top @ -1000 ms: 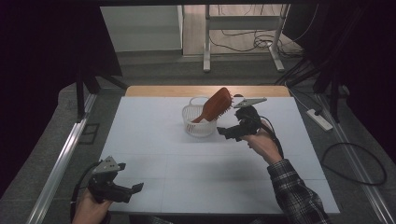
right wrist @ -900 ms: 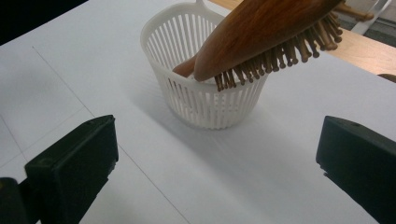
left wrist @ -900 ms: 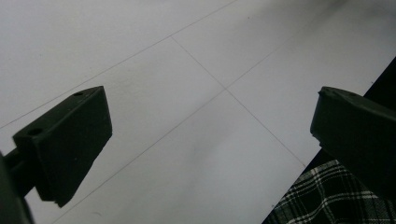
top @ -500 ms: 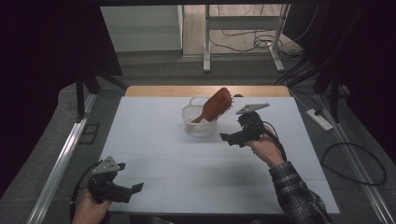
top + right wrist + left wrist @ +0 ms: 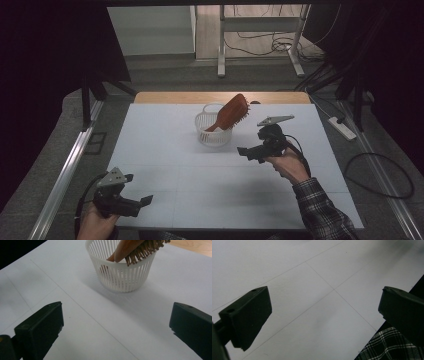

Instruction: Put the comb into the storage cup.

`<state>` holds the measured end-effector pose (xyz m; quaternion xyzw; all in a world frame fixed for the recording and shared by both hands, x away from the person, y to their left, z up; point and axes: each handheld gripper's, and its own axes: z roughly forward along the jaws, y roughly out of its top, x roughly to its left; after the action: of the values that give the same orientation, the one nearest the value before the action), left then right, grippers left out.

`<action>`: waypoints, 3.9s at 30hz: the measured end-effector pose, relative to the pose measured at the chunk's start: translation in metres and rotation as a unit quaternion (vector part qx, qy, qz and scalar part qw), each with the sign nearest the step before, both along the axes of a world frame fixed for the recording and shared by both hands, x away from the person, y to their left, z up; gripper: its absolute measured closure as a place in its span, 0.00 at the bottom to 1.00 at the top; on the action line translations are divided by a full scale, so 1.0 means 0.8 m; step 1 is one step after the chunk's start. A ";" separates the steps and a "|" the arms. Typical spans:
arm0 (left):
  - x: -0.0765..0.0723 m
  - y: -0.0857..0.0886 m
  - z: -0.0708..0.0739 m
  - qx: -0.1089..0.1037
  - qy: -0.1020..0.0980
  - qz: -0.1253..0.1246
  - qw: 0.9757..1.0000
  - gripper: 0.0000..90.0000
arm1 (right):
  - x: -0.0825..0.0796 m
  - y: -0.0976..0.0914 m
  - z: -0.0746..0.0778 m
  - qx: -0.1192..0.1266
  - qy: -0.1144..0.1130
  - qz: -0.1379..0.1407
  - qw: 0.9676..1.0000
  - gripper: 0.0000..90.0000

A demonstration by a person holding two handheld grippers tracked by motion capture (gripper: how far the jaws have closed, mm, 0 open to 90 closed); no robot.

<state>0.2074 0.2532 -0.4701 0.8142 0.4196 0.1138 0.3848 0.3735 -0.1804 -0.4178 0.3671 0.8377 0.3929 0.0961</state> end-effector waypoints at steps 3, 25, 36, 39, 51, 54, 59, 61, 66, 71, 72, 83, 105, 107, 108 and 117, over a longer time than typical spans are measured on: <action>-0.001 0.001 0.000 -0.002 -0.003 0.004 1.000 0.00 | -0.005 -0.004 0.001 -0.001 0.002 -0.002 1.000 0.00; -0.003 0.003 0.001 0.005 -0.004 0.010 1.000 0.00 | -0.037 -0.044 -0.008 -0.033 -0.023 -0.001 0.999 0.00; -0.003 0.003 0.001 0.006 -0.004 0.007 1.000 0.00 | -0.053 -0.062 -0.012 -0.041 -0.023 -0.008 0.999 0.00; -0.003 0.003 0.001 0.006 -0.004 0.006 1.000 0.00 | -0.056 -0.067 -0.013 -0.042 -0.023 -0.009 0.999 0.00; -0.003 0.004 0.001 0.002 -0.003 0.007 1.000 0.00 | -0.070 -0.084 -0.018 -0.049 -0.022 -0.015 0.998 0.00; -0.003 0.004 0.001 0.002 -0.002 0.007 1.000 0.00 | -0.075 -0.089 -0.017 -0.052 -0.029 -0.019 0.998 0.00; -0.003 0.004 0.001 0.001 -0.002 0.007 1.000 0.00 | -0.081 -0.095 -0.019 -0.051 -0.028 -0.025 0.998 0.00; -0.003 0.004 0.001 0.000 -0.002 0.006 1.000 0.00 | -0.084 -0.098 -0.020 -0.050 -0.026 -0.028 0.998 0.00; -0.002 0.004 0.001 -0.001 -0.002 0.006 1.000 0.00 | -0.091 -0.106 -0.021 -0.054 -0.029 -0.042 0.997 0.00; -0.002 0.004 0.001 -0.001 -0.003 0.006 1.000 0.00 | -0.098 -0.115 -0.022 -0.053 -0.027 -0.053 0.997 0.00; -0.002 0.004 0.001 -0.001 -0.003 0.006 1.000 0.00 | -0.098 -0.115 -0.022 -0.053 -0.027 -0.053 0.997 0.00; -0.002 0.004 0.001 0.000 -0.003 0.005 1.000 0.00 | -0.114 -0.140 -0.025 -0.052 -0.020 -0.073 0.996 0.00; -0.002 0.004 0.001 -0.003 -0.003 0.007 1.000 0.00 | -0.139 -0.168 -0.032 -0.052 -0.015 -0.116 0.992 0.00; -0.002 0.004 0.001 -0.003 -0.003 0.007 1.000 0.00 | -0.141 -0.170 -0.032 -0.053 -0.014 -0.119 0.991 0.00; -0.002 0.004 0.001 -0.003 -0.003 0.007 1.000 0.00 | -0.142 -0.171 -0.032 -0.054 -0.014 -0.120 0.991 0.00; -0.002 0.005 0.001 -0.003 -0.003 0.007 1.000 0.00 | -0.149 -0.176 -0.036 -0.063 -0.009 -0.128 0.990 0.00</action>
<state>0.2056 0.2574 -0.4695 0.8096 0.4245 0.1181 0.3879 0.2547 -0.3216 -0.4463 0.4608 0.8059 0.3274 0.1761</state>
